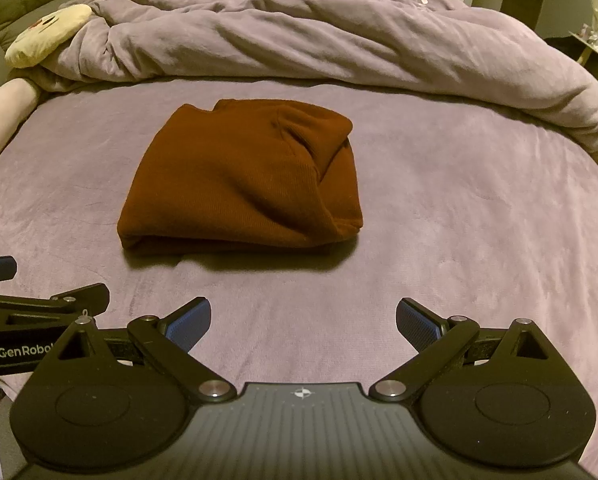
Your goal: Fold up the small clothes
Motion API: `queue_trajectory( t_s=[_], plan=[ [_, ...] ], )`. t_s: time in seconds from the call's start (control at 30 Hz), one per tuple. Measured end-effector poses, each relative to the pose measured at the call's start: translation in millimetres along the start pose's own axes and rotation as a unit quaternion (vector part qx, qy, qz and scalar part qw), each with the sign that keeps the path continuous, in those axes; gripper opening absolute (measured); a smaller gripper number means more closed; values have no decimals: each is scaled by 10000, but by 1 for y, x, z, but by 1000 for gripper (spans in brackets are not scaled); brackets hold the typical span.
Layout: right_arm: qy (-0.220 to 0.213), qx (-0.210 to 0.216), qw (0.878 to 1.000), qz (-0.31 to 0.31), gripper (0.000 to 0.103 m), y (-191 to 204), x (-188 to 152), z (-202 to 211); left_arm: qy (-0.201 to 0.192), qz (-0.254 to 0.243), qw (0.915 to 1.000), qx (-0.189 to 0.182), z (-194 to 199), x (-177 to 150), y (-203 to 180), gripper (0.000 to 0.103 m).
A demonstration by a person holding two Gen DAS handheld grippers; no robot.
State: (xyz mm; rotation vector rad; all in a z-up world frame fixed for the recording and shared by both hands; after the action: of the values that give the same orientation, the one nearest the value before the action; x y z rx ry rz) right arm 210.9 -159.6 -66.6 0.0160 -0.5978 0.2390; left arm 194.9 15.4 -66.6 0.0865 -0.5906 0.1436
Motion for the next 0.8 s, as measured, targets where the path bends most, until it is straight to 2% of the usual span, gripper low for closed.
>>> queue_trajectory(
  t_s=[0.37, 0.8],
  plan=[
    [8, 28, 10000, 23, 99, 1, -1, 0, 5, 31, 10000, 72, -2, 0, 1, 103],
    [26, 30, 10000, 12, 99, -1, -1, -1, -33, 20, 10000, -9, 1, -2, 0, 103]
  ],
)
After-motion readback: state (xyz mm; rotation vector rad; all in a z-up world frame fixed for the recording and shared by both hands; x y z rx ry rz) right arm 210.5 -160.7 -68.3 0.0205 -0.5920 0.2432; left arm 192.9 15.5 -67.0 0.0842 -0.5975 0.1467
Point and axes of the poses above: each gripper's, at about its wrist camera, not at the fingertips, and z roughly against the way its jaws point, y to its left, x to its top, the point moved 9 cm from there along -z, roughly the way its jaws point, and after that the axes turned 5 degrees about z, right-handed, at the moved point
